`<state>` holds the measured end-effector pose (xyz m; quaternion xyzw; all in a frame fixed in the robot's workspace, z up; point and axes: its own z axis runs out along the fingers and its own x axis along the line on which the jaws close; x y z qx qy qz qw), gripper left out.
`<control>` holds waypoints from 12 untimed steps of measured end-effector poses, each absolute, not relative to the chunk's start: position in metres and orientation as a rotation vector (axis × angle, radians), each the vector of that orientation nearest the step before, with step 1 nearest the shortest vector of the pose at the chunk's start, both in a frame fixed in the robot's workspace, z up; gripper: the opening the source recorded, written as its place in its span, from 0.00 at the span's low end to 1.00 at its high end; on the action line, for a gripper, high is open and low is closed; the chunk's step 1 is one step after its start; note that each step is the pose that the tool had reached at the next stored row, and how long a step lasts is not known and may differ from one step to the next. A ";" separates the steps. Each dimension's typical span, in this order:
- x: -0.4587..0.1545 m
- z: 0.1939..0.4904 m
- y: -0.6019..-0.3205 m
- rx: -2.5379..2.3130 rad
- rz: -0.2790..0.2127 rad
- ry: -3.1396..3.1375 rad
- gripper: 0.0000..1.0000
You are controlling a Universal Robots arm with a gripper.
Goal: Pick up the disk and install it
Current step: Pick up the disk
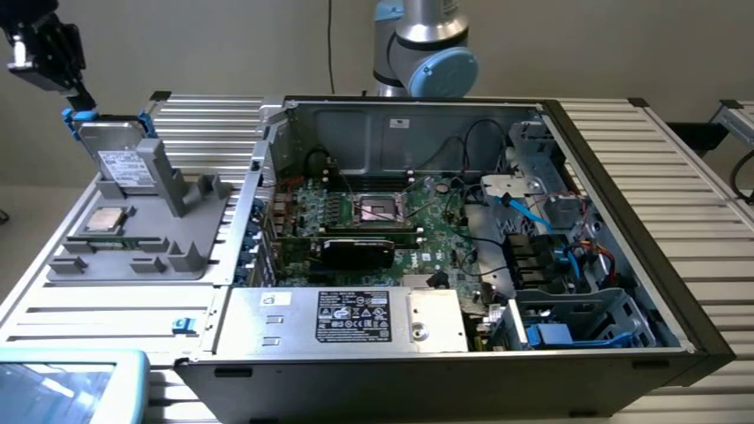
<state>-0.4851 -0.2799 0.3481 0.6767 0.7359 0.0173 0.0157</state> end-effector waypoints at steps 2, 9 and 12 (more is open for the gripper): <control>-0.485 0.348 -0.280 2.138 0.054 2.259 0.11; -0.485 0.348 -0.280 2.198 0.054 2.208 0.11; -0.485 0.348 -0.280 2.234 0.055 2.177 0.11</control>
